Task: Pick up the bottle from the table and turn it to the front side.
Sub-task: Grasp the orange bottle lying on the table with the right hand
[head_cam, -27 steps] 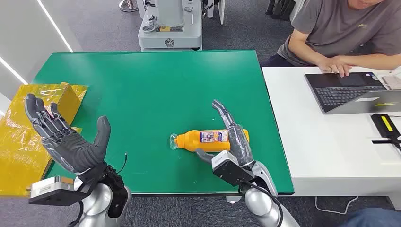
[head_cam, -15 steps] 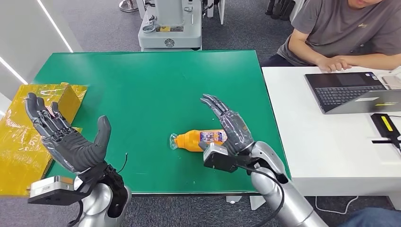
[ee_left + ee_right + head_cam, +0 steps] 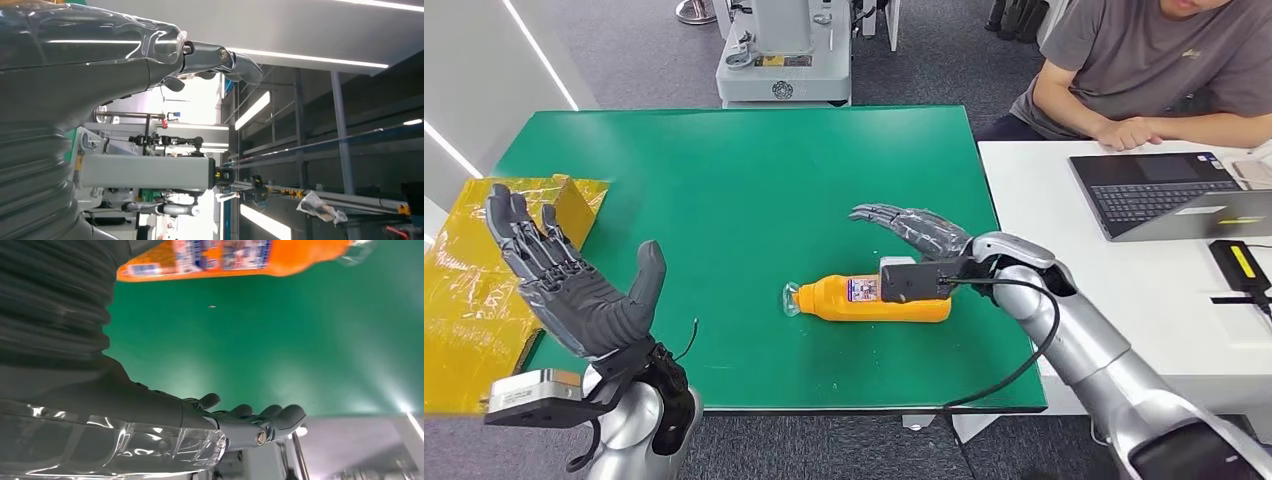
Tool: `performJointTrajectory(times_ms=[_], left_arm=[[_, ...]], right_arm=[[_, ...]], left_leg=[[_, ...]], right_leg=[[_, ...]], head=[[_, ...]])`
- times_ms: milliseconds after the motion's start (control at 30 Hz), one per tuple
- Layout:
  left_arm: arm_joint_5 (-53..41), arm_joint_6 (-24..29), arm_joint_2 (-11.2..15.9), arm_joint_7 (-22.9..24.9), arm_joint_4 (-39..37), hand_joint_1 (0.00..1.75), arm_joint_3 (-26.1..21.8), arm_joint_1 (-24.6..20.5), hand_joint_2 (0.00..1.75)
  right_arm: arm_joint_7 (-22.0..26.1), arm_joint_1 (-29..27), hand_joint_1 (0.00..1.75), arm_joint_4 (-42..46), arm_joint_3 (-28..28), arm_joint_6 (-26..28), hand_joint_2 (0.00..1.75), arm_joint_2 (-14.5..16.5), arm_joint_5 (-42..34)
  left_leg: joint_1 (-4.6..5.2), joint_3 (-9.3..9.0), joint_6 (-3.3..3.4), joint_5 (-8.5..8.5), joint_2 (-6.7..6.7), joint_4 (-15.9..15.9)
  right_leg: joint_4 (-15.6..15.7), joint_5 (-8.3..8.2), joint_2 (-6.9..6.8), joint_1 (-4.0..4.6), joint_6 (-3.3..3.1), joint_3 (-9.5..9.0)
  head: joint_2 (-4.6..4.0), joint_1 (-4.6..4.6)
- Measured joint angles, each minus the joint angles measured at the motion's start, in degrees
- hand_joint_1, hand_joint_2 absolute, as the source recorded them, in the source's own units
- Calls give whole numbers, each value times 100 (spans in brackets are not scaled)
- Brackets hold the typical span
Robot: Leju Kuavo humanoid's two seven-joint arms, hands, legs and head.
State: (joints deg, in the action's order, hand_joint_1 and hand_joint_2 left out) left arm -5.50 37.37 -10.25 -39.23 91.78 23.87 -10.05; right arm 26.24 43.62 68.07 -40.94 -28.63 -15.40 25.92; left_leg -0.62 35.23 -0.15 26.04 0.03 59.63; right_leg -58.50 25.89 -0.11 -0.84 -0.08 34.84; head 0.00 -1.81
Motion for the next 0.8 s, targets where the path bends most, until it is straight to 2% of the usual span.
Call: performJointTrajectory(times_ms=[133,233,400,467,600,667,800], left_arm=[[-80,-181,-2,1,0,0,-2,14,175],[-118,-226,-6,0,0,0,-2,15,175],[-123,-232,-7,0,0,0,-2,15,175],[-126,-239,-6,0,0,0,-2,15,175],[-108,-194,1,0,0,0,-2,17,175],[-114,-196,1,0,0,0,-2,17,175],[-126,-218,0,0,0,0,-2,17,175]], right_arm=[[-247,568,0,-201,-647,-389,175,-403,-491],[-353,815,0,-286,-1015,-536,175,-564,-709],[-367,849,0,-302,-1070,-559,175,-582,-740],[-399,937,0,-364,-1289,-630,175,-635,-831],[-344,1386,0,-1050,-2744,-466,175,-644,-1520],[-314,1424,0,-1250,-3023,-385,175,-579,-1602],[-253,1434,0,-1433,-3247,-274,175,-510,-1582]], left_leg=[[0,0,0,0,-1,1],[0,0,0,1,-1,1],[0,0,0,1,-1,1],[0,0,0,1,-1,1],[-1,0,0,0,-1,-1],[-1,0,0,0,-1,-1],[-1,1,0,0,-1,0]], right_leg=[[0,0,-1,0,1,0],[0,0,0,0,0,0],[0,0,0,0,0,0],[0,0,0,0,0,0],[-2,0,-1,1,0,0],[-3,0,-1,1,0,0],[-2,0,-1,1,0,-1]], head=[[0,1],[0,1],[0,2],[0,1],[0,0],[0,0],[0,0]])
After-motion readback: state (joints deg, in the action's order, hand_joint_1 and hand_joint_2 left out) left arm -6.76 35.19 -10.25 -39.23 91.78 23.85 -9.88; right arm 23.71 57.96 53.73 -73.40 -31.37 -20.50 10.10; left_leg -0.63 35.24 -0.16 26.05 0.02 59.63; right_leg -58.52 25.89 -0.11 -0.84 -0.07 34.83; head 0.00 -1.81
